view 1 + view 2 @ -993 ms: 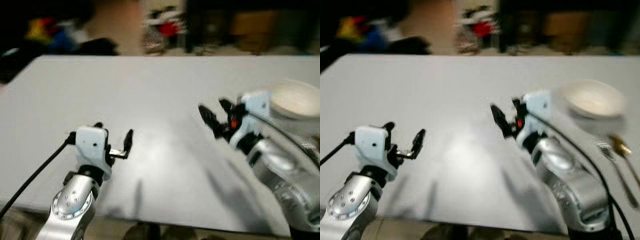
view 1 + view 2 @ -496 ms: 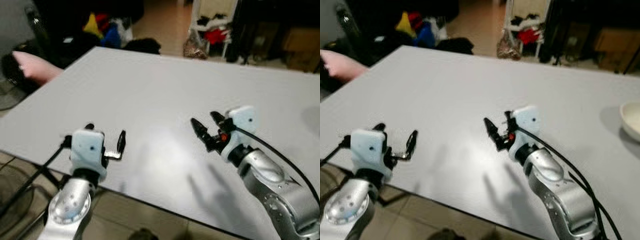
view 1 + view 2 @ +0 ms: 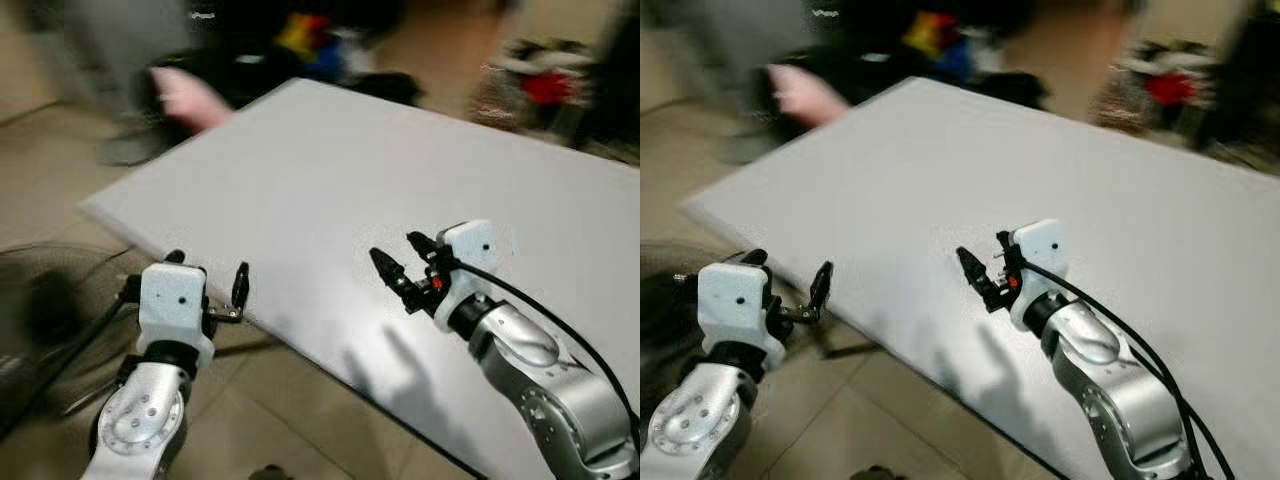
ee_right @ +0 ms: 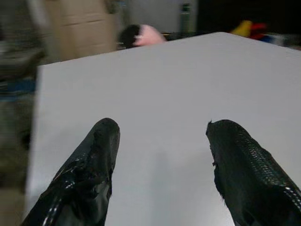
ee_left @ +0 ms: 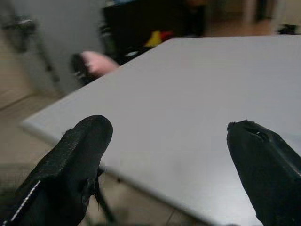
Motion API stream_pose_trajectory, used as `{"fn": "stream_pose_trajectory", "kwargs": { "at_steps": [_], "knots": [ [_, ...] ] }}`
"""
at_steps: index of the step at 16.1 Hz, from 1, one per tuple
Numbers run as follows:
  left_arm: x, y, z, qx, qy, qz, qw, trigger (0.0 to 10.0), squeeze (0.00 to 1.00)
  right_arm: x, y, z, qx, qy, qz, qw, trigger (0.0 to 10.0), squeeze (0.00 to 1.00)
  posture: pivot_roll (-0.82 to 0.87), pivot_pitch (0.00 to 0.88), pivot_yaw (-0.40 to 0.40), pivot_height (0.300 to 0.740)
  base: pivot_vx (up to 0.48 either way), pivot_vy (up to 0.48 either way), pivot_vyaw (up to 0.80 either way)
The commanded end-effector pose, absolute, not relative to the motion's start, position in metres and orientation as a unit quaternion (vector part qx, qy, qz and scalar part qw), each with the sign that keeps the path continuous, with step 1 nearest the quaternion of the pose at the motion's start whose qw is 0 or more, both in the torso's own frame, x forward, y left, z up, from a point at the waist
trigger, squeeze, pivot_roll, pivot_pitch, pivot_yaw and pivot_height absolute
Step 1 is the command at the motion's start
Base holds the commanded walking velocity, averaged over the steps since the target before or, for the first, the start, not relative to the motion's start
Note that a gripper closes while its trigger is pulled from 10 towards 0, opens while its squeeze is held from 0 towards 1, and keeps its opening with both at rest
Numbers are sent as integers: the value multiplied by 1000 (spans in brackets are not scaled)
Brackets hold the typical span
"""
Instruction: Setting the table
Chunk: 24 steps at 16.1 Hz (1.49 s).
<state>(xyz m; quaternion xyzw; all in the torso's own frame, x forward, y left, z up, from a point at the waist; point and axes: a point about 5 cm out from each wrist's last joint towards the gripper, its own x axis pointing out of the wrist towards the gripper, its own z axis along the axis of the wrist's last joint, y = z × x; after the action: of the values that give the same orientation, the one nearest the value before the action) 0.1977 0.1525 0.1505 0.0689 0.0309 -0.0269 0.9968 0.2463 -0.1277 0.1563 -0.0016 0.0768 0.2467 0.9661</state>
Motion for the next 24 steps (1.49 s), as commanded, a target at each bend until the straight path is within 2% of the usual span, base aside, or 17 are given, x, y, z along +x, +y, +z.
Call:
{"fn": "stream_pose_trajectory", "kwargs": {
  "at_steps": [1, 16, 24],
  "knots": [
    [196, 152, 153, 76, 25, -26, 996, 10000, 0, 247, -130, 154, -1, 79, 246, 966, 10000, 0, -63, 35, 40, 740, 0, 0, 800],
    [190, 156, 153, 76, 24, -15, 997, 10000, 0, 247, -127, 142, 23, 96, 257, 961, 10000, 0, -39, 34, 22, 740, 0, 0, 800],
    [188, 160, 155, 82, 23, -10, 996, 10000, 0, 248, -128, 142, 33, 95, 249, 963, 10000, 0, -28, 23, 13, 740, 0, 376, 800]
  ]
}}
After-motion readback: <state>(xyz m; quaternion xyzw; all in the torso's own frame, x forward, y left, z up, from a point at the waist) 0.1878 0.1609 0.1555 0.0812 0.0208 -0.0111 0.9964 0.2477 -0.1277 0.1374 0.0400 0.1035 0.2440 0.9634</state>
